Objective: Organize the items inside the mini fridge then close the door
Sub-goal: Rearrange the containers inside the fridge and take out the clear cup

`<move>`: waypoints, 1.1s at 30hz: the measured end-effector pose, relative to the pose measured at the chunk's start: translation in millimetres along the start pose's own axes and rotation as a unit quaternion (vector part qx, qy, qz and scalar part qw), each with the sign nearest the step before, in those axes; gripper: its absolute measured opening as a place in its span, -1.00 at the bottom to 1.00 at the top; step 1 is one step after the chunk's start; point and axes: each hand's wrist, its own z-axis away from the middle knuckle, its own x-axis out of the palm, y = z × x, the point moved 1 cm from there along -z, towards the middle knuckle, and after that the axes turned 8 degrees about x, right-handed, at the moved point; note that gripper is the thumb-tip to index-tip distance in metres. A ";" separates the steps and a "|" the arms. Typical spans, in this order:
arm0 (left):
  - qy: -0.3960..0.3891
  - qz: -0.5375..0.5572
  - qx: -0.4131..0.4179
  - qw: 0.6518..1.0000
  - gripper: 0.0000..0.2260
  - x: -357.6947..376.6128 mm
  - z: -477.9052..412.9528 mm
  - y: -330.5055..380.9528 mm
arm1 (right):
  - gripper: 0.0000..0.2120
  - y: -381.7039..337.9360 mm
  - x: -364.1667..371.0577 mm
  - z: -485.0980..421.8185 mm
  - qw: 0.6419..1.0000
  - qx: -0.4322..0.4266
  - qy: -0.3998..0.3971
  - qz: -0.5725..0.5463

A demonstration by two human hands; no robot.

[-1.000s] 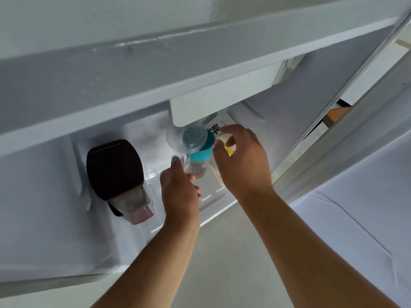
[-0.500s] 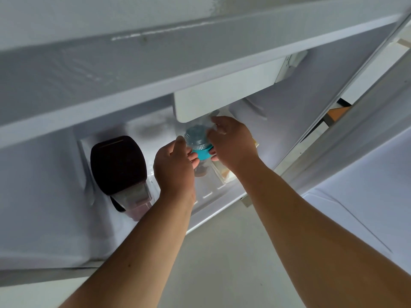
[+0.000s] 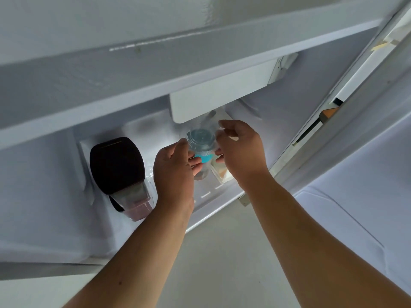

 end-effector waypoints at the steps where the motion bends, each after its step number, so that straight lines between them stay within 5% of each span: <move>1: -0.002 -0.004 0.005 1.000 -0.87 -2.0 4.3 -0.6 | -0.75 2.9 -2.6 5.2 1.000 0.001 -0.001 -0.008; 11: -0.011 -0.093 -0.056 0.994 -0.72 -50.9 54.3 -41.3 | -0.75 68.2 -10.2 54.3 0.998 0.056 -0.027 0.019; 25: -0.031 -0.227 -0.141 0.963 -0.93 -81.9 41.3 -77.1 | -0.71 128.9 9.7 44.6 0.975 0.177 -0.066 0.119; 33: -0.036 -0.264 -0.152 0.952 -0.62 -73.4 36.0 -72.5 | -0.63 124.2 16.0 41.7 0.977 0.165 -0.065 0.122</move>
